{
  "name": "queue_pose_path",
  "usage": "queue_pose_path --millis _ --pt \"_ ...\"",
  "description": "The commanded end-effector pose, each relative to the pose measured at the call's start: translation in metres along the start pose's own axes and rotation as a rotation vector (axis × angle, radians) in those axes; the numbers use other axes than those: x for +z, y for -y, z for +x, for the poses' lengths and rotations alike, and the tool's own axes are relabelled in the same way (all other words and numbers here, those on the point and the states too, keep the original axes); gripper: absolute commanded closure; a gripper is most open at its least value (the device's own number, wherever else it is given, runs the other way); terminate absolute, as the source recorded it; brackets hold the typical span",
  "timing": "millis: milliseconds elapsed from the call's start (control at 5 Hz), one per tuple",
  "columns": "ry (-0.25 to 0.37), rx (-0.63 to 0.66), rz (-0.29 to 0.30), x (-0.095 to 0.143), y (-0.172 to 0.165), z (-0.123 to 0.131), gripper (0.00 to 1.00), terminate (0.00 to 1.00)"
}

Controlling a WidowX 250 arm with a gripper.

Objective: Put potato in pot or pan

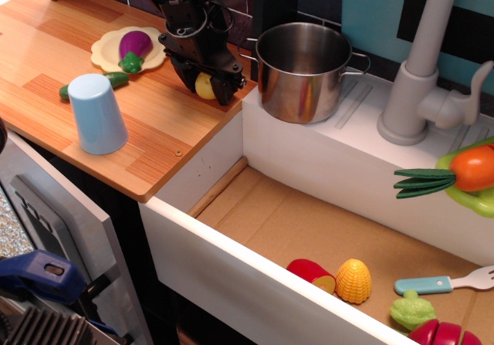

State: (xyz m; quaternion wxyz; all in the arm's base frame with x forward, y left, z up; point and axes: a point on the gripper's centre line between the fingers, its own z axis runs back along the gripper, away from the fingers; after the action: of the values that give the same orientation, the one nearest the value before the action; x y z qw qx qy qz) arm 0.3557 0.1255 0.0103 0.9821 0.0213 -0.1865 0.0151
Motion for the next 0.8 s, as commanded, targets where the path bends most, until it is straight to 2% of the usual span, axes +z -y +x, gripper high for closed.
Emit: queue_pose_path --millis 0,200,400,600 --pt "0.02 -0.023 0.06 0.026 -0.006 0.016 1.0 0.0" --pt "-0.013 -0.062 0.139 0.051 -0.011 0.017 1.0 0.0" --pt "-0.008 -0.073 0.176 0.077 -0.007 0.026 1.0 0.0" --pt "0.022 -0.099 0.201 0.11 0.012 0.045 1.0 0.0"
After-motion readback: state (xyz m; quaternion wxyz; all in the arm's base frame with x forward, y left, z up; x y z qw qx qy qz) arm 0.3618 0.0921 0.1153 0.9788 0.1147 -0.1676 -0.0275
